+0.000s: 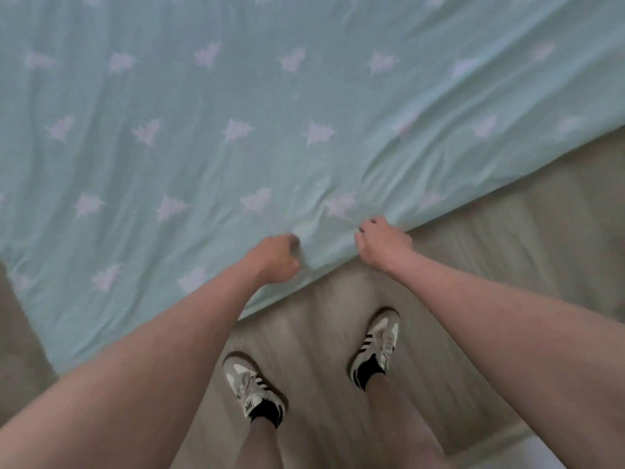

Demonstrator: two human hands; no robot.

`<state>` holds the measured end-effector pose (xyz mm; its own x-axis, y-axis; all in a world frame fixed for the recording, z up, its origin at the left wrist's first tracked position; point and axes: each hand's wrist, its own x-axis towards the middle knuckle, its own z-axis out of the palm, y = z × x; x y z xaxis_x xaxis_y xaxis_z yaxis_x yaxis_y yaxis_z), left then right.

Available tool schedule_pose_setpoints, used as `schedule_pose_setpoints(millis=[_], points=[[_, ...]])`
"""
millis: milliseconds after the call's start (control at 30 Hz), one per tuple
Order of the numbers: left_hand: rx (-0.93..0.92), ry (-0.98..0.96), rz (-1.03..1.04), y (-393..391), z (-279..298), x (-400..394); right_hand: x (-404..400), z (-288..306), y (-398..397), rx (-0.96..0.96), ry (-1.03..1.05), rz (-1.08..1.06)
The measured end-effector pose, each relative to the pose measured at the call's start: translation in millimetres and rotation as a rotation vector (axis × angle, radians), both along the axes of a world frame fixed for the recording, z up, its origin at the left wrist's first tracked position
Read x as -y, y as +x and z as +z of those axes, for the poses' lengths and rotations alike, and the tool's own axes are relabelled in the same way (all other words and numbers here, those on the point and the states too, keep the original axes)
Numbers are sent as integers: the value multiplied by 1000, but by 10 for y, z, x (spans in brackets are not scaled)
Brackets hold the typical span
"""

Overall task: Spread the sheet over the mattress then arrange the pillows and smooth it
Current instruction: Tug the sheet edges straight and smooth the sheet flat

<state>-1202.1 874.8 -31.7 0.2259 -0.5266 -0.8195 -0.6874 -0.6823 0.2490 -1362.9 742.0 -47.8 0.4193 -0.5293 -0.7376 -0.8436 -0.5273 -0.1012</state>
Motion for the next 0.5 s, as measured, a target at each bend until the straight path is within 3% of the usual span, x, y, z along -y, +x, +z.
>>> schedule_pose_setpoints(millis=[100,233,333,433,500], points=[[-142,65,-53,-569,60,392,300,102,-610,-77,25,33],[57,-211,135,-822,78,1098,853,53,-920,74,-92,-100],[172,-300,73,-854,29,1725,1410,-3,-923,275,-263,-143],[177,-192,5,-914,-126,2161,1815,-123,-1113,205,-202,-122],[-31,-16,89,-1171,-100,2363,1942,-166,-1399,113,-72,-133]])
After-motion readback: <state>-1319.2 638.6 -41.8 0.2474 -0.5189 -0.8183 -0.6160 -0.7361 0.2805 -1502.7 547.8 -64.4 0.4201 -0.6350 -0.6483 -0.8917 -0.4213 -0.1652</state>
